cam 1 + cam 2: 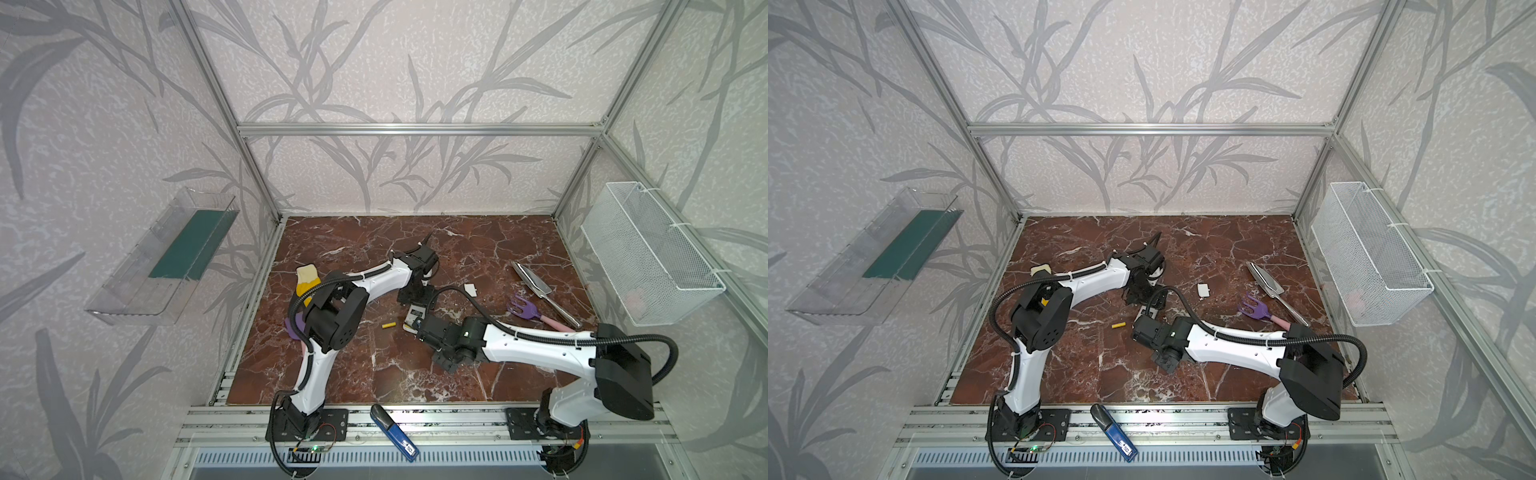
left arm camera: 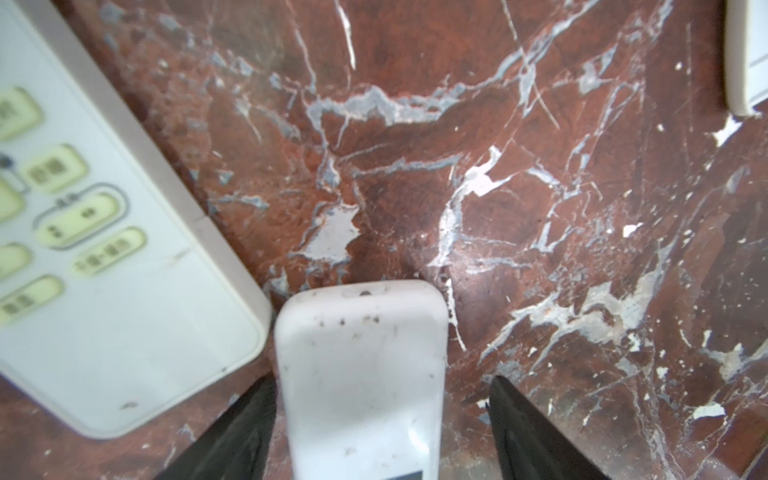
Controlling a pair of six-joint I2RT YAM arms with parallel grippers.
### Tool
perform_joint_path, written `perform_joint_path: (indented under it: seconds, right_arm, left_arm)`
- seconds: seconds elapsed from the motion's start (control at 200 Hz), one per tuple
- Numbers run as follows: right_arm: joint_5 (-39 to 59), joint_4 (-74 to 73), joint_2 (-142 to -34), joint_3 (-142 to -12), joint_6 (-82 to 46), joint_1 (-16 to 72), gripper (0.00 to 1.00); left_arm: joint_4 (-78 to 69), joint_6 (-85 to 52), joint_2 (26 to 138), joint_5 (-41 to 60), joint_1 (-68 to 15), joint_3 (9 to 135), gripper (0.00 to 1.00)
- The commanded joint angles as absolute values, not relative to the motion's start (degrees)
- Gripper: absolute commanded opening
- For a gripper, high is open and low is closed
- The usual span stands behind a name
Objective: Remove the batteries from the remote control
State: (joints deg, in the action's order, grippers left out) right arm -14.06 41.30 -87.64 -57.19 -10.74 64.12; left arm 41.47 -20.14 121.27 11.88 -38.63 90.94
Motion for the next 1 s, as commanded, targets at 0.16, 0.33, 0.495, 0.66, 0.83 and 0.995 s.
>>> perform_joint_path:
  seconds: [0.16,0.33,0.495,0.66,0.83,0.995]
  right_arm:
    - [-14.22,40.05,-90.97,-60.73,-14.16,63.9,0.0]
    - [-14.41,40.8,-91.35,-60.23,-15.68,63.9,0.0]
    - [-14.77,41.75,-90.92,-59.18,-16.85,63.98,0.0]
    - [-15.62,42.95,-89.37,-57.38,-17.92,63.94,0.0]
    - [-15.68,43.48,-85.78,-55.37,-17.61,64.01,0.0]
    - [-14.68,42.61,-81.22,-53.7,-16.98,64.07,0.0]
  left_arm:
    - [45.4,-20.39,121.73,8.84,-38.48,93.19,0.77]
    - [47.39,-20.39,122.5,5.84,-38.42,93.34,0.75]
    - [48.59,-20.39,123.05,3.99,-38.42,93.12,0.73]
    - [49.32,-20.65,123.05,2.88,-38.46,92.47,0.72]
    - [49.81,-20.96,122.06,1.56,-38.42,91.35,0.71]
    - [50.42,-21.31,121.43,0.86,-38.42,90.98,0.71]
